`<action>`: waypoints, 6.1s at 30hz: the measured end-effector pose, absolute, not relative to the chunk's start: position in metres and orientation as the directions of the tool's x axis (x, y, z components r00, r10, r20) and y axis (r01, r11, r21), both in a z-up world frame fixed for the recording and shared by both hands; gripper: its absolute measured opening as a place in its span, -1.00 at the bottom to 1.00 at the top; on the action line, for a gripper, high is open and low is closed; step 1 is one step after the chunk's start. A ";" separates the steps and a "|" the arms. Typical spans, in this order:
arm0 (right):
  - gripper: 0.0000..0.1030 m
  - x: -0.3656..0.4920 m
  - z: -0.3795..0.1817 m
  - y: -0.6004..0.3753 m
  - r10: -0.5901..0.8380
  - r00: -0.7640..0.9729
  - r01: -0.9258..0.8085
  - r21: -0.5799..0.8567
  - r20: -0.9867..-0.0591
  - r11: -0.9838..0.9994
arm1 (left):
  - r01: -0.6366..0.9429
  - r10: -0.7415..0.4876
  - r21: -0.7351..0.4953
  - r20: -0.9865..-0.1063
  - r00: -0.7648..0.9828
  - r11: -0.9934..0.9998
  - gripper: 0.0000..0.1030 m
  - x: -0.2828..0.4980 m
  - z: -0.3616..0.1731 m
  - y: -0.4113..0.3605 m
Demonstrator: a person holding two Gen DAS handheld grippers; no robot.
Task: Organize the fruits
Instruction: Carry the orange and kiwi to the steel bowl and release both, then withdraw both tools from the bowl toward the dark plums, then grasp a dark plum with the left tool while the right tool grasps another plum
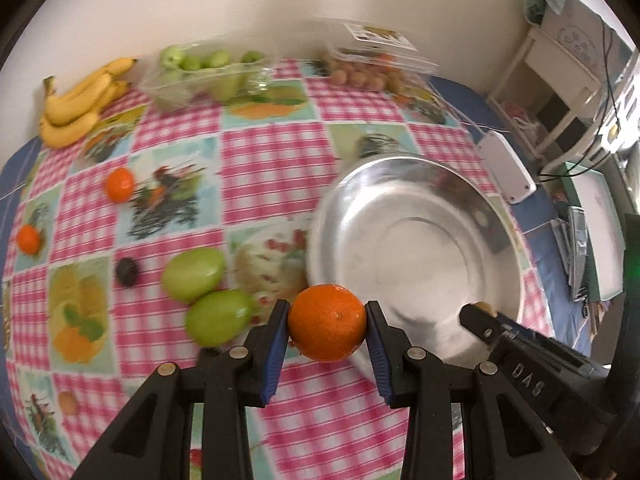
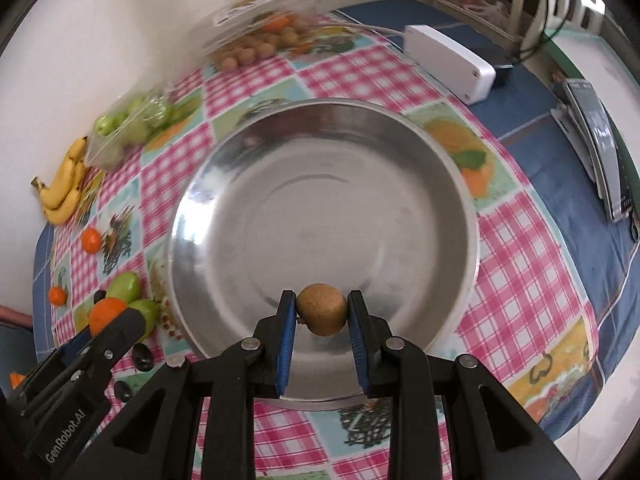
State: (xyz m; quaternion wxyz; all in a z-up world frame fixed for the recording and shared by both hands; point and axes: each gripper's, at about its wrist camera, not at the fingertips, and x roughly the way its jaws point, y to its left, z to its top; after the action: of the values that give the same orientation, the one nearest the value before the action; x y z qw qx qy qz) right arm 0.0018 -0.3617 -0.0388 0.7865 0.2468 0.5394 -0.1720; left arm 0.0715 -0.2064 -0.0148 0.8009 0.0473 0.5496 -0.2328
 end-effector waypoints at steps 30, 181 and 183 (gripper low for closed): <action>-0.30 0.008 -0.060 -0.358 0.033 0.290 0.538 0.192 -0.956 0.821 | 0.382 -0.313 -0.199 -0.912 0.265 0.902 0.10 0.083 -0.038 -0.205; -0.45 0.043 -0.077 -0.180 0.175 0.271 0.100 0.208 -0.947 0.973 | -0.045 -0.249 -0.258 -0.957 0.148 0.965 -0.47 0.086 -0.082 -0.035; -0.45 0.041 -0.073 -0.184 0.178 0.282 0.103 0.214 -0.943 0.971 | -0.047 -0.261 -0.272 -0.952 0.157 0.961 -0.47 0.086 -0.080 -0.036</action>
State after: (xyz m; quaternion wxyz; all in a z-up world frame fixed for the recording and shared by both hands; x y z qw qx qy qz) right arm 0.0405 -0.1836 -0.0726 0.7920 0.1174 0.5987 0.0238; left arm 0.0856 -0.0360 -0.0802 0.7512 -0.1196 0.6452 -0.0713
